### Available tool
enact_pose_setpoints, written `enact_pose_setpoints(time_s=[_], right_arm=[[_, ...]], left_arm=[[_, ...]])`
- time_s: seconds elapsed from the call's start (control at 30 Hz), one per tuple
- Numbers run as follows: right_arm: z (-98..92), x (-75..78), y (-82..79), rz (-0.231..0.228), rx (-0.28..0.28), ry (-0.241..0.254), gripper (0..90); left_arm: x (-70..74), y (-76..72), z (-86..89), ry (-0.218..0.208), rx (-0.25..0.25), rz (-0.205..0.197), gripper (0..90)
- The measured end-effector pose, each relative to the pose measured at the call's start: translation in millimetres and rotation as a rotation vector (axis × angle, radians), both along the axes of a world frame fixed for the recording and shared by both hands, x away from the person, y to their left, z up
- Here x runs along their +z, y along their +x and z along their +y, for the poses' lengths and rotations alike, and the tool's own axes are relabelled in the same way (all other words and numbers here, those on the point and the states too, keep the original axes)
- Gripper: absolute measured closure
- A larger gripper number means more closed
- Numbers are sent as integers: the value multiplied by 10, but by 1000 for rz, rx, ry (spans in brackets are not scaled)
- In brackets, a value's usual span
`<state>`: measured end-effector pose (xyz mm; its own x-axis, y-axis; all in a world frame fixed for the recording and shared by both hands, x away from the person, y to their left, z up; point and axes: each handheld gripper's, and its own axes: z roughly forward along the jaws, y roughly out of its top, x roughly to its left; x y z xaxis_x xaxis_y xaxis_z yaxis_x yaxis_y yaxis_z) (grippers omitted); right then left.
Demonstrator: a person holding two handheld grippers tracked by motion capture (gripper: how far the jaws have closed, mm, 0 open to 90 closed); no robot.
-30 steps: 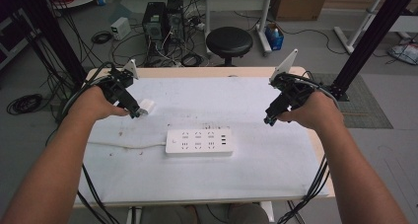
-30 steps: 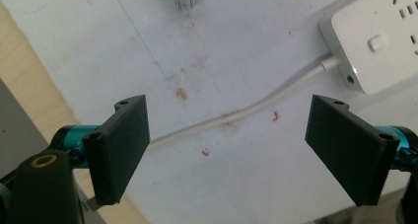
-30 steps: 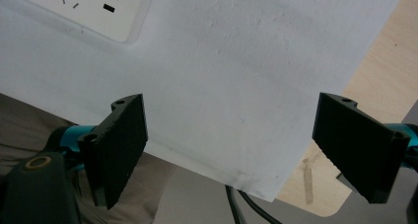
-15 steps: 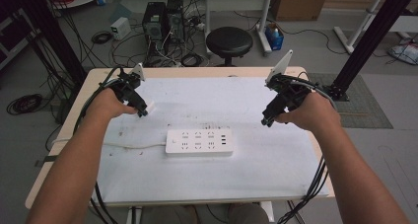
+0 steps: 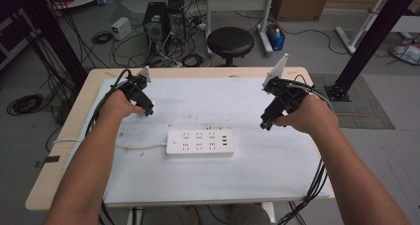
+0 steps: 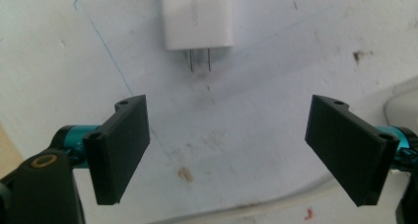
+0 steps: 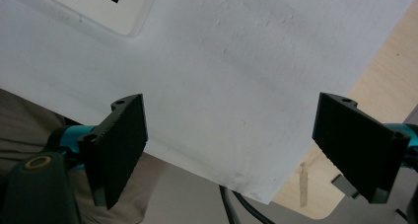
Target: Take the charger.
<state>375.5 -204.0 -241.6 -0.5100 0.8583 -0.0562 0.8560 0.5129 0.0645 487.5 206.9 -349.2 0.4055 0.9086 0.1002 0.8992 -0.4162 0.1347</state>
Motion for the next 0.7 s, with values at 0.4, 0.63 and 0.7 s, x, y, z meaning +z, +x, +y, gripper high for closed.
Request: enact_pose_setpoints(time_s=[0.4,0.63,0.7], right_arm=[[43,-41,-7,11,5,-6,131],[39,-82,-12,20,13,-19,131],[35,-77,-25,17,16,-15,131]], left_arm=[[-280,245,-6,6,47,20,172],[-415,344,-29,21,65,19,173],[-444,363,-18,19,70,15,173]])
